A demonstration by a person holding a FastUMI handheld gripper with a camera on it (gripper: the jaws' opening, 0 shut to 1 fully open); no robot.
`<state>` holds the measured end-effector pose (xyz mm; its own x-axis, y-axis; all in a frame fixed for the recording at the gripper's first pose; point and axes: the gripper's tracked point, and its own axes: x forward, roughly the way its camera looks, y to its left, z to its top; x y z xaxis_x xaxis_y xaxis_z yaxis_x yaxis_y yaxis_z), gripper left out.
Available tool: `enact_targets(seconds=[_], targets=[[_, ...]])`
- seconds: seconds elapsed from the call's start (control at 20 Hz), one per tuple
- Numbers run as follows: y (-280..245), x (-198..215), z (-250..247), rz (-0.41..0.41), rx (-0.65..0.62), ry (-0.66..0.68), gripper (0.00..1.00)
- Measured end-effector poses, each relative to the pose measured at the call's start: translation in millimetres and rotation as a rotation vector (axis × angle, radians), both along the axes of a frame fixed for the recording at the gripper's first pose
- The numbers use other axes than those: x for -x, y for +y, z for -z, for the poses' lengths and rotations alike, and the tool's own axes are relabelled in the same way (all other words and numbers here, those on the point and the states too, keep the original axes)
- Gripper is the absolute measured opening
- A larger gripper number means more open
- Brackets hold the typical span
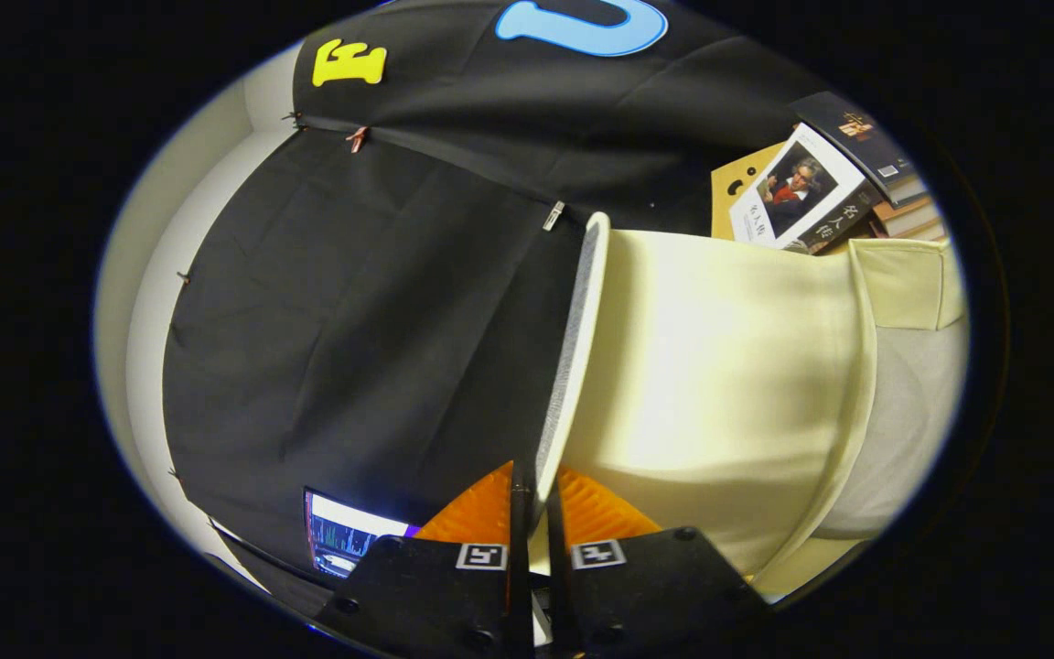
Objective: Open the storage box then place both shoes into the box .Put the left shoe in first, then the right shoe, with the right side of both shoes facing outward in a uniform manner.
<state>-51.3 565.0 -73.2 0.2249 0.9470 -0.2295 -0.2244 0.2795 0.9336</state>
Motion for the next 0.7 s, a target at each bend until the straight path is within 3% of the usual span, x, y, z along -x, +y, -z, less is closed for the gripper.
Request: enact_targets(seconds=[0.2, 0.3, 0.45, 0.7], targets=[[-31, -17, 22, 0.064, 0.174, -0.175, 0.97], [-50, -15, 14, 0.079, 0.188, -0.223, 0.98], [-96, -28, 2, 0.164, 0.235, -0.327, 0.97], [-186, -39, -1, 0.27, 0.383, -0.487, 0.97]])
